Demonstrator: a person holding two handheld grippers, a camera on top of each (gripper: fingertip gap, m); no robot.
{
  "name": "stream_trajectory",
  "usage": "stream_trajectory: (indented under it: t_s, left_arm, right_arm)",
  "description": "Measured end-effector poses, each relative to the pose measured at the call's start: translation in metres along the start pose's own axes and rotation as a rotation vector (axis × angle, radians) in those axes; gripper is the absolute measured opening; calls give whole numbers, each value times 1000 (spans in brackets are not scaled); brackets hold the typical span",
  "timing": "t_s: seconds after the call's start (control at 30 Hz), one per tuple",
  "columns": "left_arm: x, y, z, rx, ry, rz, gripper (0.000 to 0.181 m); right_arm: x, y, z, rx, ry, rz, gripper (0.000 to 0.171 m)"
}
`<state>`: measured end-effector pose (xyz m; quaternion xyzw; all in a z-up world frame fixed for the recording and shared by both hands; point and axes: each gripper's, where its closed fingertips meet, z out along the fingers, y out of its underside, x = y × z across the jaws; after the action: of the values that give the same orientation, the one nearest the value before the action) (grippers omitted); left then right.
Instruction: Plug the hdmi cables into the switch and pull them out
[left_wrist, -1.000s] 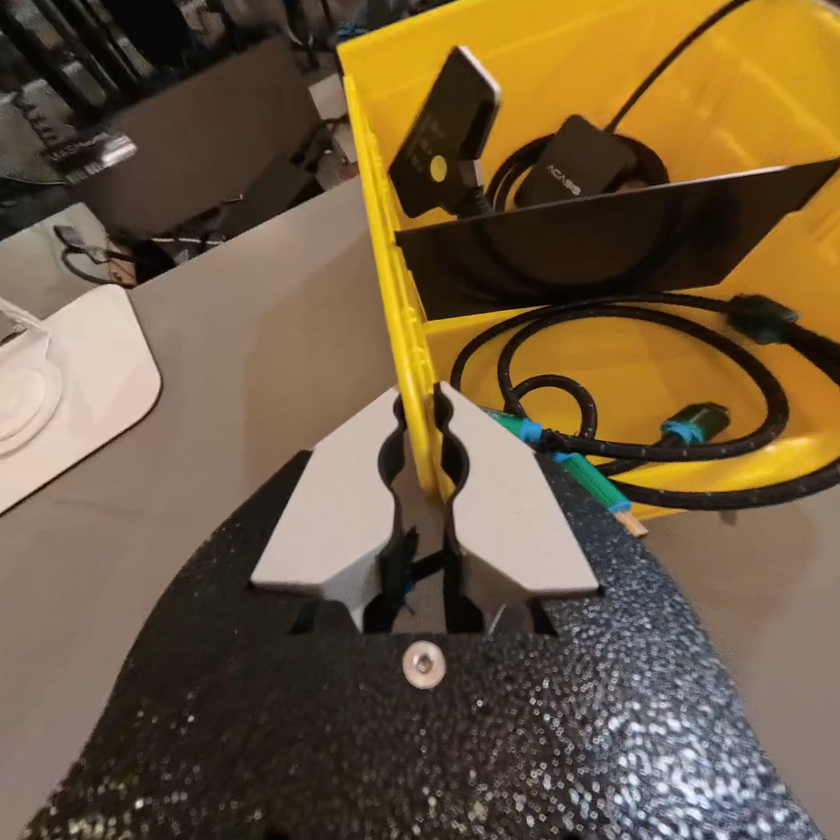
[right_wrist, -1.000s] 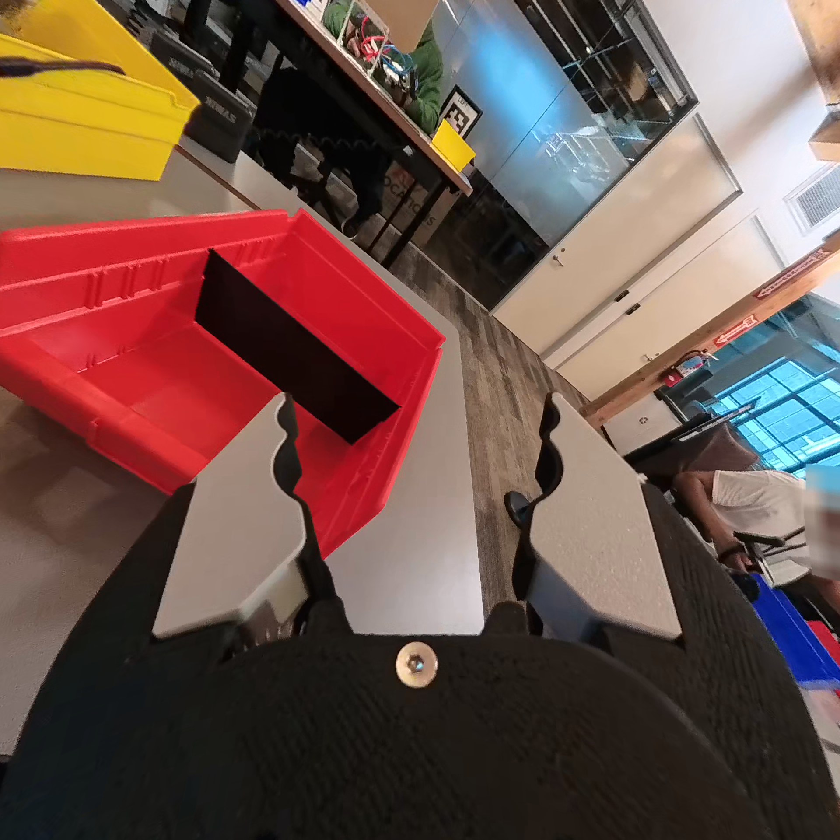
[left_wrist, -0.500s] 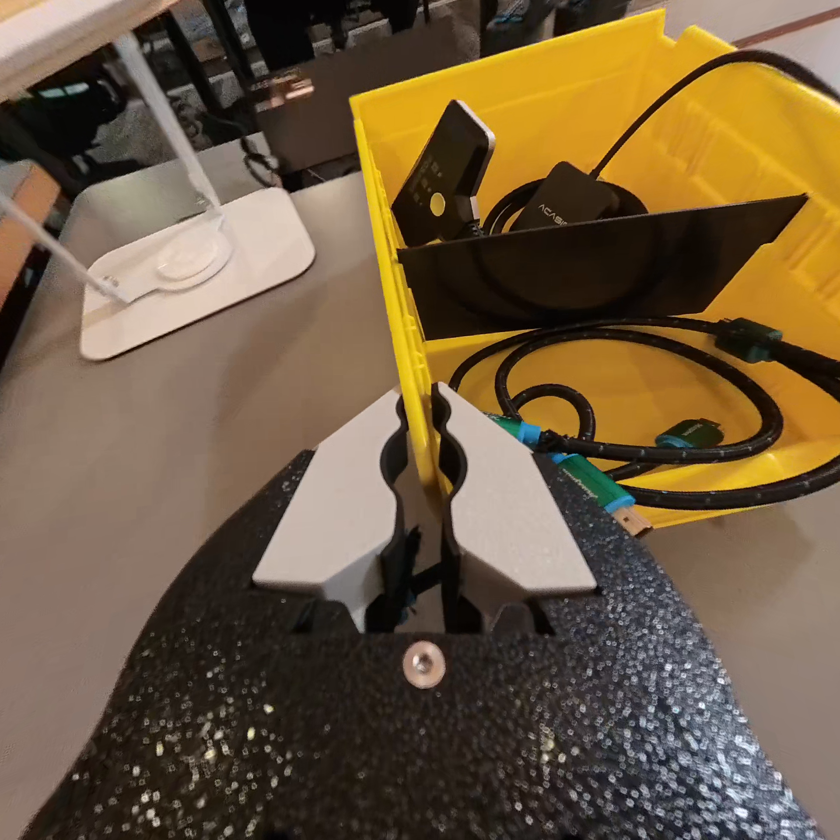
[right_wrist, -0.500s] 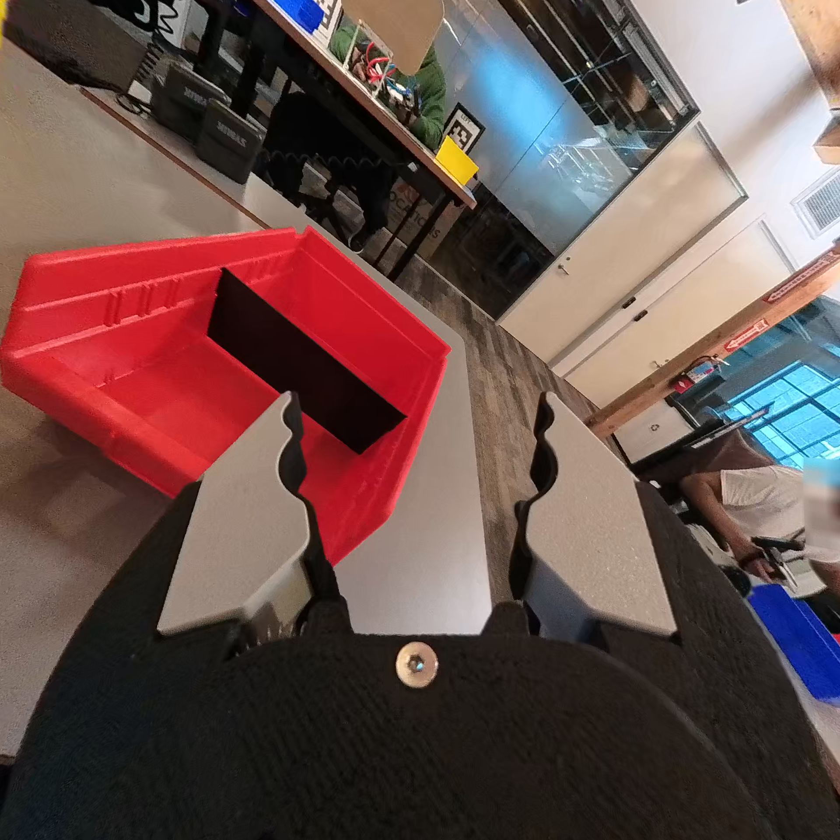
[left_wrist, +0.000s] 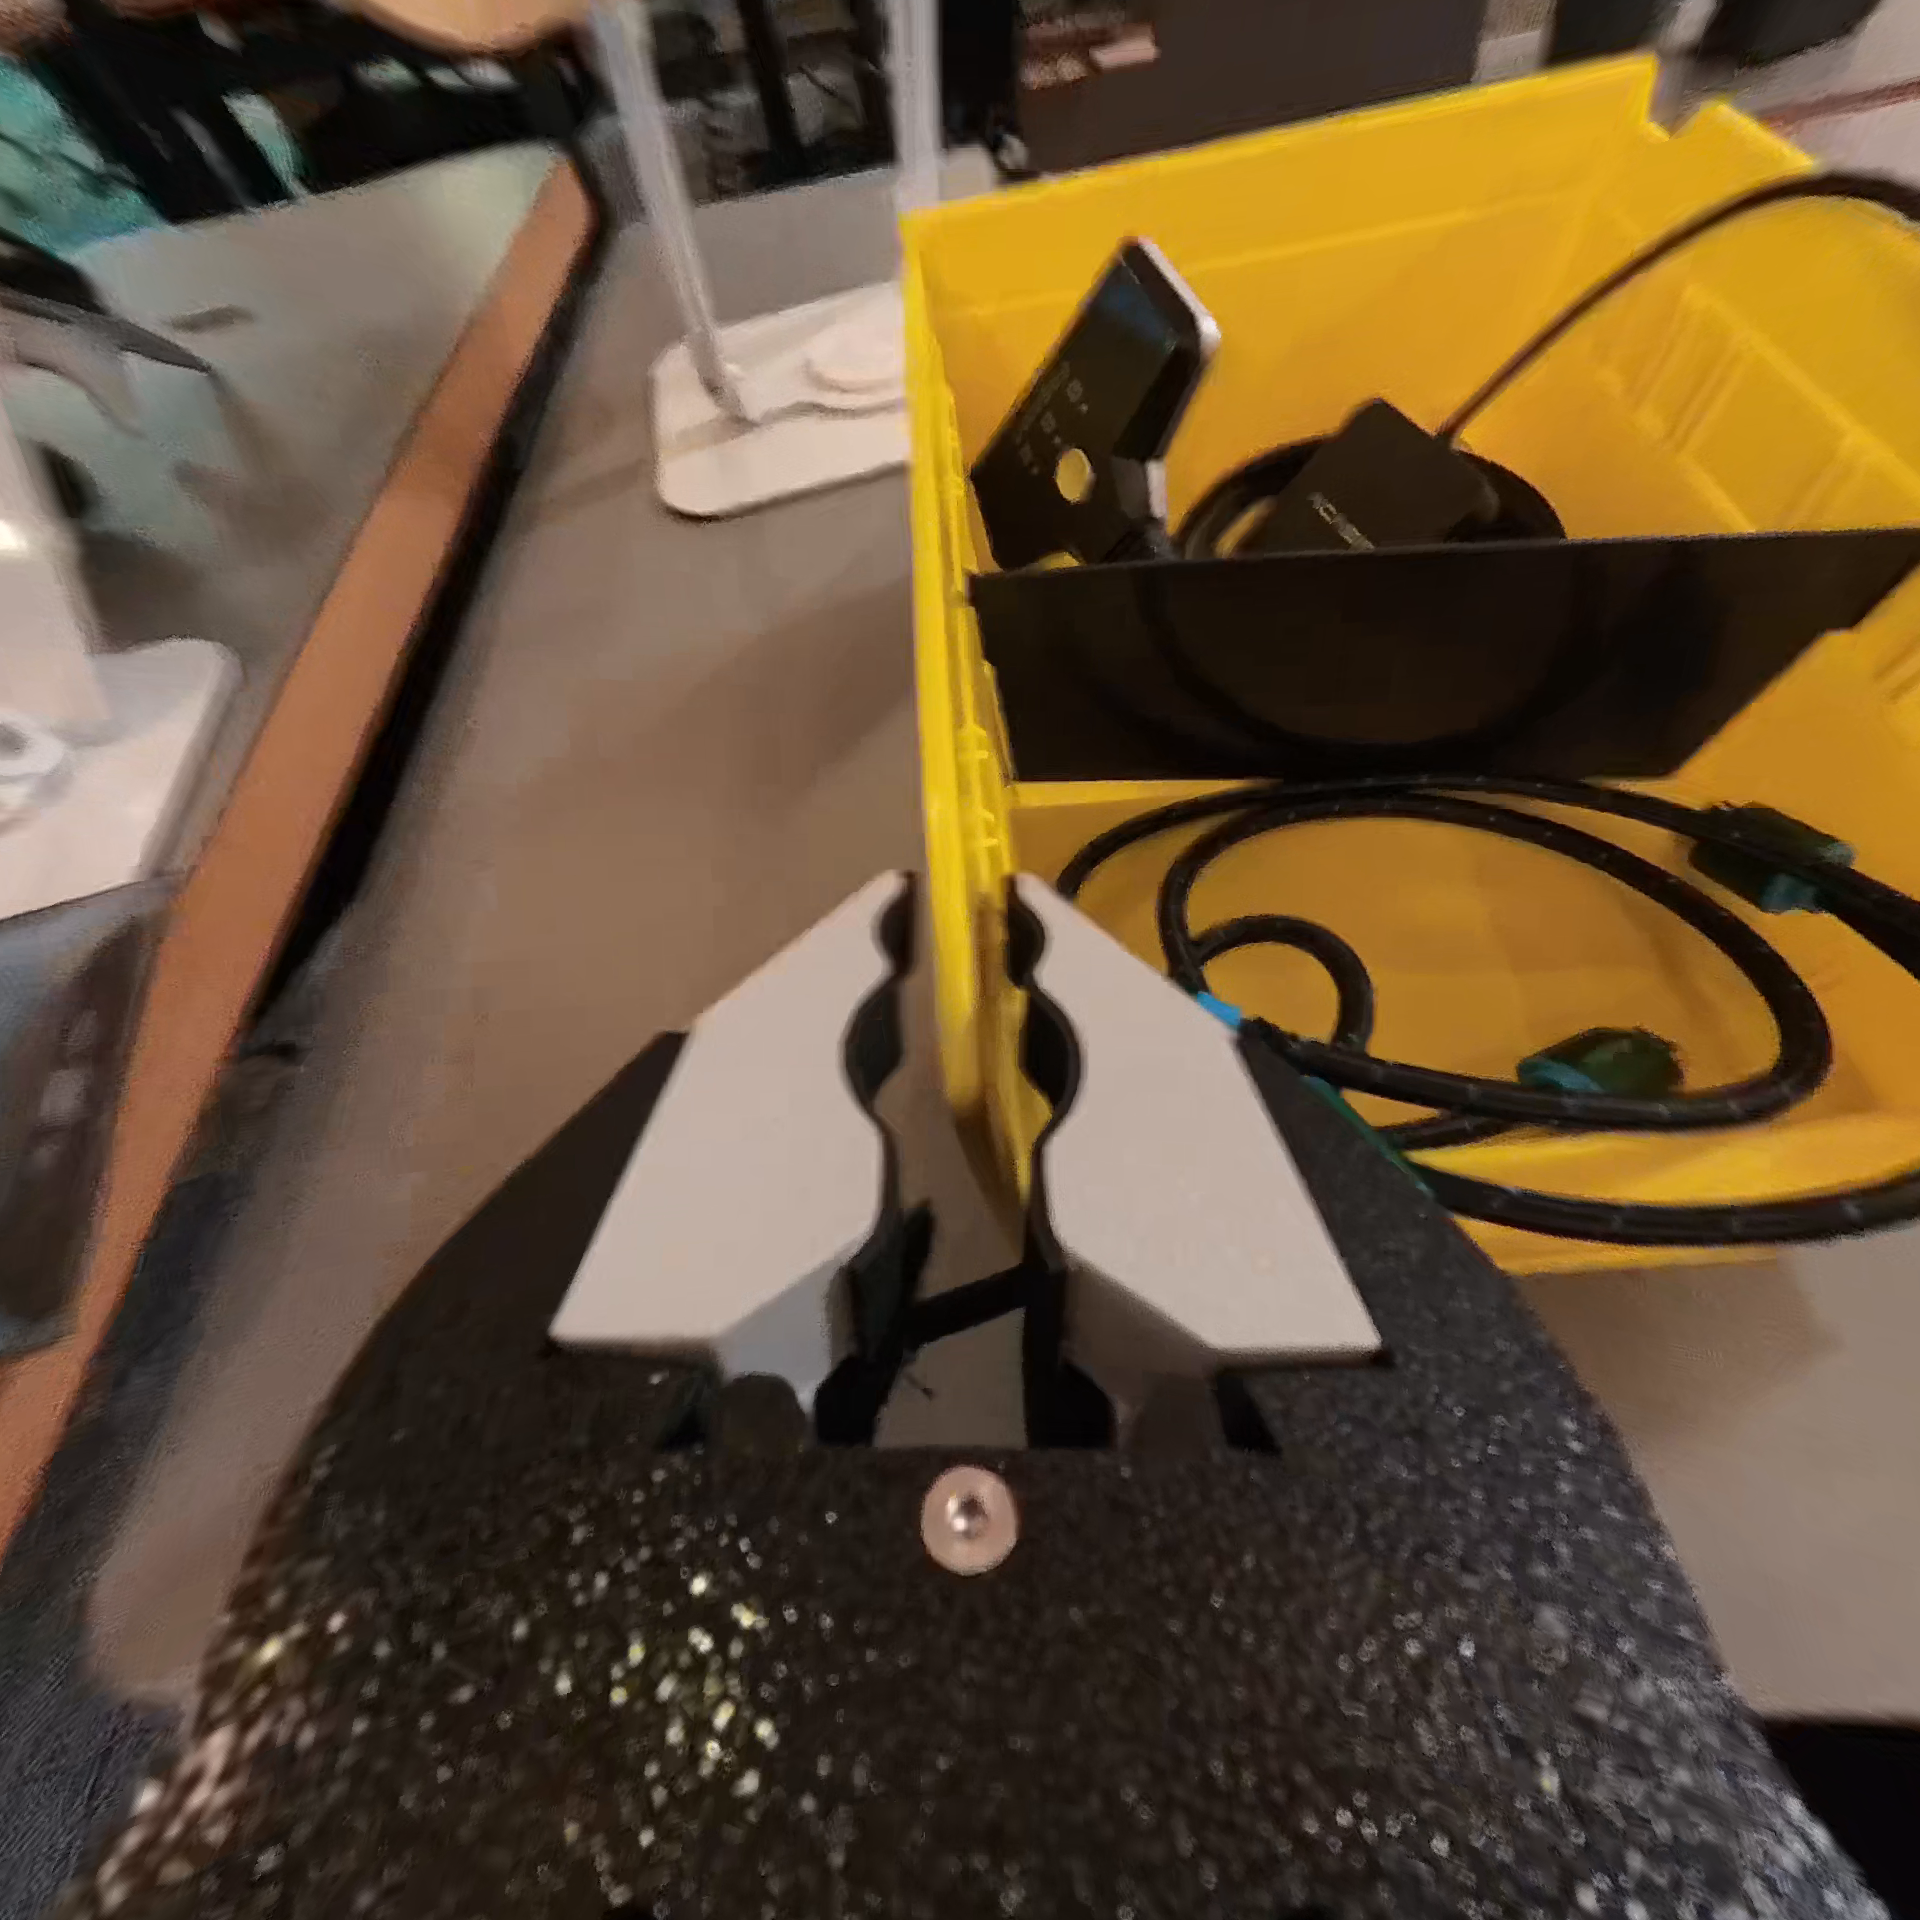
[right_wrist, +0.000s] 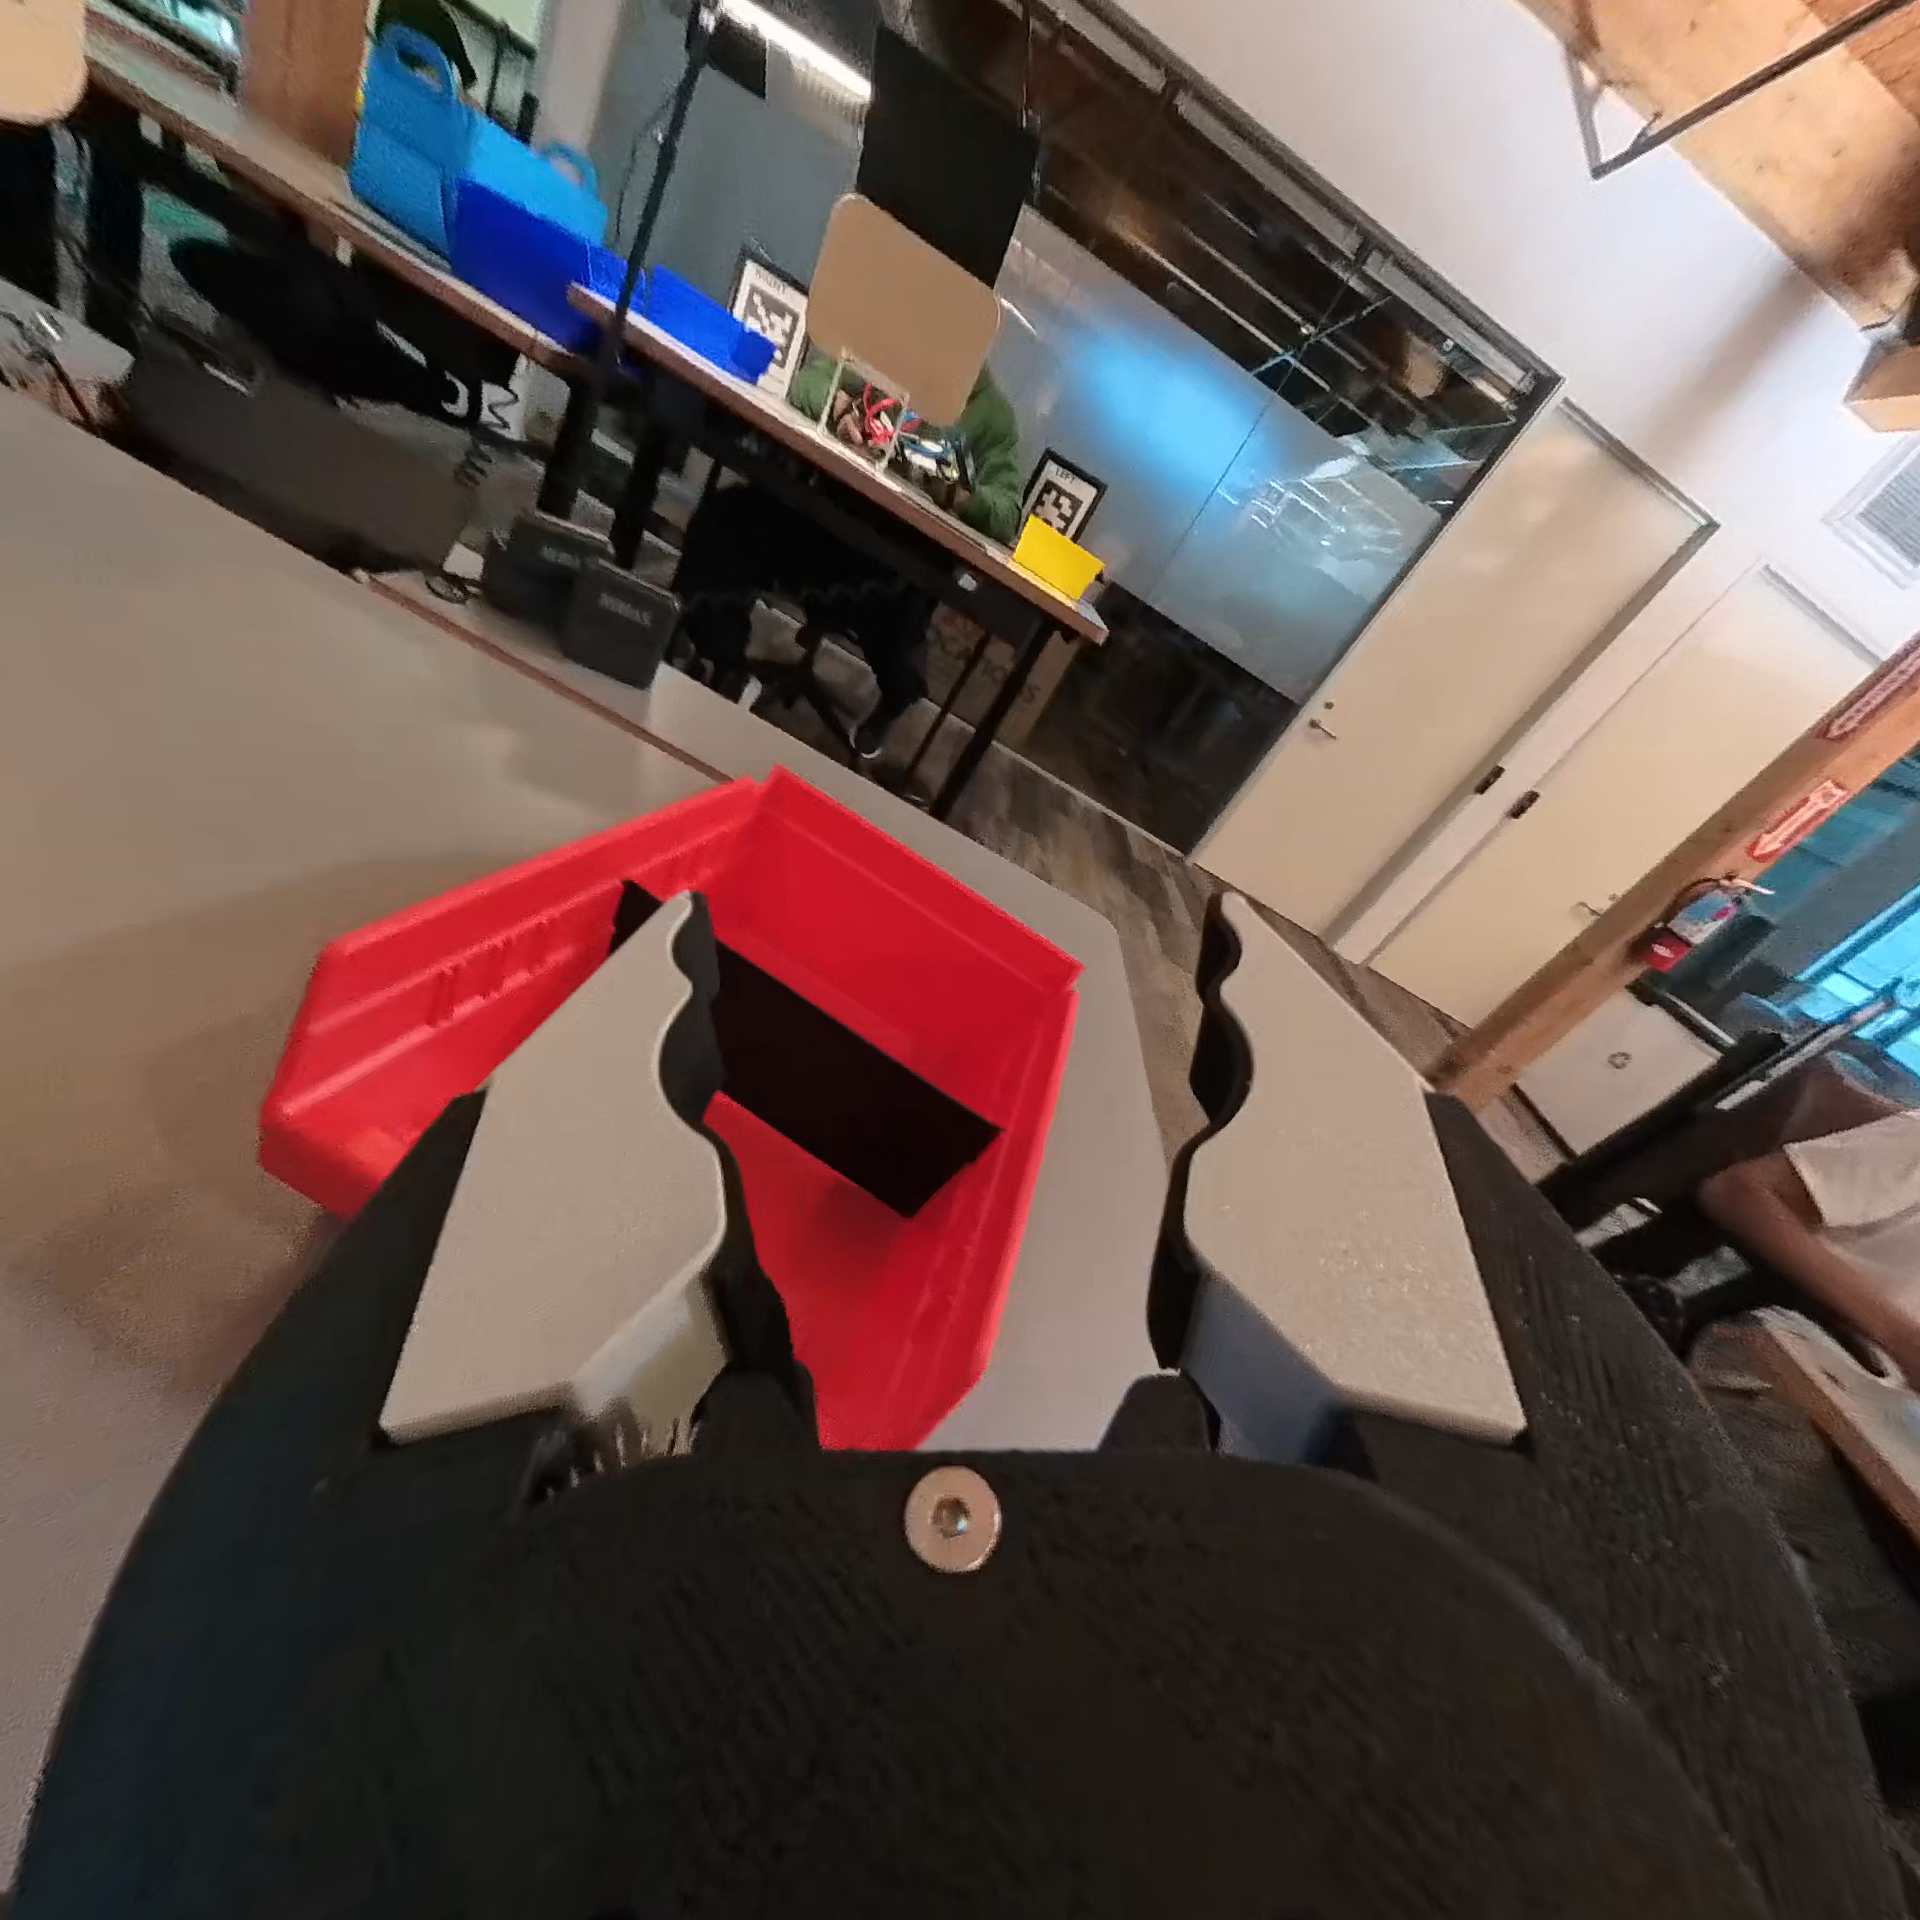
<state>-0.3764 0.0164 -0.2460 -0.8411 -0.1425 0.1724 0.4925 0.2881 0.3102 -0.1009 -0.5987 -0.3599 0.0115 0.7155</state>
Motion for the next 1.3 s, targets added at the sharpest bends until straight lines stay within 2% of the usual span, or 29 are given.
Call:
stream_trajectory:
  t_s: [0.1, 0.17, 0.23, 0.37, 0.47, 0.5, 0.57, 0.63, 0.77, 0.97, 1.03, 1.1, 1.17, 1.23, 1.3]
  left_arm:
    - [-26, -29, -30, 162, -142, -32, 64]
    - [-26, -60, -49, 296, -157, -57, 61]
    - [-11, -88, -52, 361, -103, -54, 59]
    - [26, -132, -16, 327, -21, 19, 78]
    - [54, -149, 30, 185, 92, -5, 84]
    - [61, -149, 47, 112, 120, -7, 82]
    - [71, -141, 81, -43, 150, -14, 63]
    - [75, -133, 109, -159, 161, -37, 54]
    - [63, -108, 144, -404, 66, 34, 64]
    - [58, -79, 168, -658, 9, 29, 70]
    - [48, -67, 173, -720, -60, 73, 71]
    - [34, -61, 175, -746, -149, 167, 63]
    - [36, -62, 177, -733, -142, 210, 46]
    - [30, -63, 170, -747, -171, 295, 38]
    - [28, -70, 162, -733, -162, 302, 33]
  right_arm:
    - [-16, -11, 7, 5, -35, -1, 92]
    - [-41, -26, 17, 42, -87, -24, 92]
    - [-79, -49, 32, 117, -167, -17, 92]
    - [-161, -95, 60, 332, -238, 176, 102]
    - [-221, -85, 75, 367, -310, 321, 99]
    - [-235, -73, 80, 355, -302, 302, 96]
    - [-252, -44, 89, 318, -250, 188, 94]
    - [-257, -27, 94, 291, -209, 85, 94]
    - [-256, -36, 89, 351, -205, 104, 90]
    - [-262, -31, 93, 328, -225, 81, 90]
    - [-261, -31, 92, 331, -219, 78, 90]
    - [-260, -30, 92, 330, -219, 81, 90]
    - [-260, -29, 93, 324, -221, 81, 90]
    - [-260, -28, 93, 321, -222, 84, 90]
    - [-260, -27, 94, 318, -225, 88, 89]
